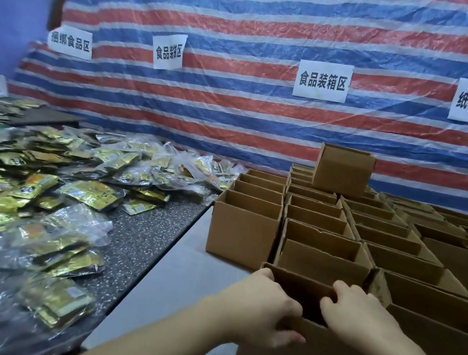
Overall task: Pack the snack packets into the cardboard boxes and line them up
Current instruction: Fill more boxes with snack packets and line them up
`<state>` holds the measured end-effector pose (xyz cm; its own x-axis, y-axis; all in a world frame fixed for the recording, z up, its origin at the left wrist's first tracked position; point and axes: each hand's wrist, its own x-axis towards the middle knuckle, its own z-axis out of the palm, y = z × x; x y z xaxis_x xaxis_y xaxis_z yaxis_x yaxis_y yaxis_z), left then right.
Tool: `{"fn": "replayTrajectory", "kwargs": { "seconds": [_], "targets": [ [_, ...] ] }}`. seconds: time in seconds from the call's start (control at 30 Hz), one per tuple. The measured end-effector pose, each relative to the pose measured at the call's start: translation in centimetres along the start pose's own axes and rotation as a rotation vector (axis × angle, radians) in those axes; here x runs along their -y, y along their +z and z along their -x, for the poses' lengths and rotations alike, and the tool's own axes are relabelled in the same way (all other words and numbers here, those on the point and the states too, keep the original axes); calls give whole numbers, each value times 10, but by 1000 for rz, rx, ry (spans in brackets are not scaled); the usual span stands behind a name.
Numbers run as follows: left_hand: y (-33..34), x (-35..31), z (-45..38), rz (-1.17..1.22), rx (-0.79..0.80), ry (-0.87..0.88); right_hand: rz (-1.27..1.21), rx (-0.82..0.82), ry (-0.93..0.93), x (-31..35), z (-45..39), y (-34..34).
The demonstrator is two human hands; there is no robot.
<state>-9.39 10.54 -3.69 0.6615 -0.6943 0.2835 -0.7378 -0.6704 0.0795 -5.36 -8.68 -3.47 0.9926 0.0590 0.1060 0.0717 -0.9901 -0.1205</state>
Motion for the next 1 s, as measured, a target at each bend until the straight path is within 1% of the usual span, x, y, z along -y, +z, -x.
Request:
{"fn": "replayTrajectory", "kwargs": {
  "seconds": [0.1,0.2,0.27,0.3,0.37,0.43,0.47,0.5,0.53,0.6,0.63,0.67,0.7,0.73,0.8,0.83,0.87,0.93,1.0],
  "targets": [
    [0,1,0,5,-65,42,82,47,2,4,-4,-12],
    [-4,3,-1,84,-143,26,79,-38,-40,11,-10,-21],
    [-5,4,-3,162,-251,18,23,-56,-93,16,-12,-21],
    [-5,5,-3,205,-329,-8,-10,-28,-114,18,-12,-17],
    [-5,15,0,281,-515,-107,6,30,-138,20,-8,-7],
    [-8,42,9,295,-673,-236,55,5,-154,19,-5,3],
    [-10,63,17,275,-709,-328,63,-19,-152,18,-5,5],
    [-14,89,25,244,-691,-457,65,-33,-145,18,-6,5],
    [-17,117,37,198,-614,-622,66,-37,-142,17,-6,5],
    [-18,176,71,46,-343,-972,66,-35,-143,16,-6,8],
    [-16,199,92,-50,-185,-1101,73,-38,-146,16,-6,10],
    [-13,216,116,-146,-35,-1201,83,-46,-148,15,-6,12],
    [-9,227,139,-233,80,-1284,93,-58,-151,14,-6,13],
    [-6,235,160,-308,147,-1346,99,-65,-153,13,-7,14],
    [-2,241,192,-431,196,-1406,109,-57,-152,13,-8,15],
    [-1,242,202,-474,224,-1402,114,-50,-148,13,-9,15],
    [2,242,210,-505,273,-1371,117,-45,-146,13,-10,14],
    [11,238,219,-524,419,-1271,126,-40,-147,13,-11,13],
    [20,233,226,-468,500,-1205,137,-32,-146,13,-10,12]
  ]
}}
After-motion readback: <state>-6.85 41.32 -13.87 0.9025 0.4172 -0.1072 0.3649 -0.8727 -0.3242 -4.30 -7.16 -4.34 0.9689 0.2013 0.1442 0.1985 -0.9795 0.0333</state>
